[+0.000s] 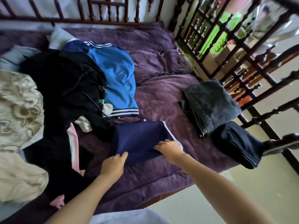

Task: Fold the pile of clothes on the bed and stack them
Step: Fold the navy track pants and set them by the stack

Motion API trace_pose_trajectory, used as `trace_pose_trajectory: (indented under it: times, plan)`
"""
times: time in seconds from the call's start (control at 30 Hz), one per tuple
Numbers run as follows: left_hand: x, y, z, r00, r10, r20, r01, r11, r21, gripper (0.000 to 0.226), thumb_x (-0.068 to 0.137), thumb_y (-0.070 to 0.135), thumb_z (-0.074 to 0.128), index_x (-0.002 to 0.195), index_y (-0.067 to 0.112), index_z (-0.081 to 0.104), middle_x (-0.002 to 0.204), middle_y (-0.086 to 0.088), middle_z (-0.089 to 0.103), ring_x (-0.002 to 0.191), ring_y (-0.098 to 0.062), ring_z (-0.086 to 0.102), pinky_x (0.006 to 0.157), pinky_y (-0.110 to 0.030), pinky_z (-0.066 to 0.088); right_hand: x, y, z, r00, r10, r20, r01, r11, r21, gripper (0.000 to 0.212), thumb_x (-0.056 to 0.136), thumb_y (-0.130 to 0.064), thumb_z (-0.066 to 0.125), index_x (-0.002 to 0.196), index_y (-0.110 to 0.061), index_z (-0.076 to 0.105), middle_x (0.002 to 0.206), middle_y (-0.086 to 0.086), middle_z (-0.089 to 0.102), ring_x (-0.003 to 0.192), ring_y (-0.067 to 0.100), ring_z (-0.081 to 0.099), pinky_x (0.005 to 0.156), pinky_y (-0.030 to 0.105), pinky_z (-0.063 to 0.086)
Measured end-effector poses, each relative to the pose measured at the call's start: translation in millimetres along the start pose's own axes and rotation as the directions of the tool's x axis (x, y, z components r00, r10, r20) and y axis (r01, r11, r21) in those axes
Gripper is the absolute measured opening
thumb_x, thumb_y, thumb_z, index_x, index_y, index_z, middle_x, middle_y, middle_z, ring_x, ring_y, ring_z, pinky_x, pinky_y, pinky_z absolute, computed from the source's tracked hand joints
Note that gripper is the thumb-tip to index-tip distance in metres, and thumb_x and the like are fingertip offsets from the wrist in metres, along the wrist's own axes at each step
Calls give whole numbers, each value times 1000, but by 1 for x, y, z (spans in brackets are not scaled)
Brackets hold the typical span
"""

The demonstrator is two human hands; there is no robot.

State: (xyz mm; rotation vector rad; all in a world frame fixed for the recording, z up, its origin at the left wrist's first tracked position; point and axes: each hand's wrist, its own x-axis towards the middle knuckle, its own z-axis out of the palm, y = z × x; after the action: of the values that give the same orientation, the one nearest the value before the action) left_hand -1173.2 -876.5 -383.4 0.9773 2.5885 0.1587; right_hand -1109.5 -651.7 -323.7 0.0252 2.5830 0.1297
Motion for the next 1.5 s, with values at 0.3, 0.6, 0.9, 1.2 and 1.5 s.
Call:
trace_pose_trajectory:
  times: [0.3,0.6,0.9,1.2,1.5]
  plan:
    - [35,21,-68,985,0,171,-5,1000,30,34,87,5,41,118,17,45,118,-10,58,107,-32,55,69,-30,35,13,33,-35,999,33,4,-33,995,93,40,95,-16,42,134,-25,47,134,-1,49,125,22,45,89,33,41]
    - [115,52,-135,910,22,415,40,989,-141,27,77,1,48,96,18,59,103,1,64,90,-17,59,70,-23,46,51,123,-74,991,-135,3,132,974,182,42,87,-10,47,127,-20,55,125,9,58,111,32,54,78,33,42]
    - [179,84,-209,867,-101,488,162,983,-84,24,74,-1,52,79,23,52,84,-2,63,69,-15,55,50,-17,38,96,194,-120,962,-267,-55,272,934,233,33,84,-10,54,115,-10,63,114,15,63,104,33,56,75,33,41]
    - [212,132,-293,988,-150,24,143,973,182,20,77,-1,46,83,18,50,82,-2,53,81,-25,48,65,-34,39,98,271,-199,898,-163,-410,239,960,143,41,84,-12,54,124,-18,59,122,7,62,113,31,54,89,38,45]
    - [170,205,-60,980,-90,178,53,977,205,78,81,43,63,147,20,28,143,-17,42,131,-31,42,105,-42,39,46,287,-11,939,-257,-226,234,964,-125,42,71,-14,50,108,-21,69,100,5,67,89,28,66,75,30,53]
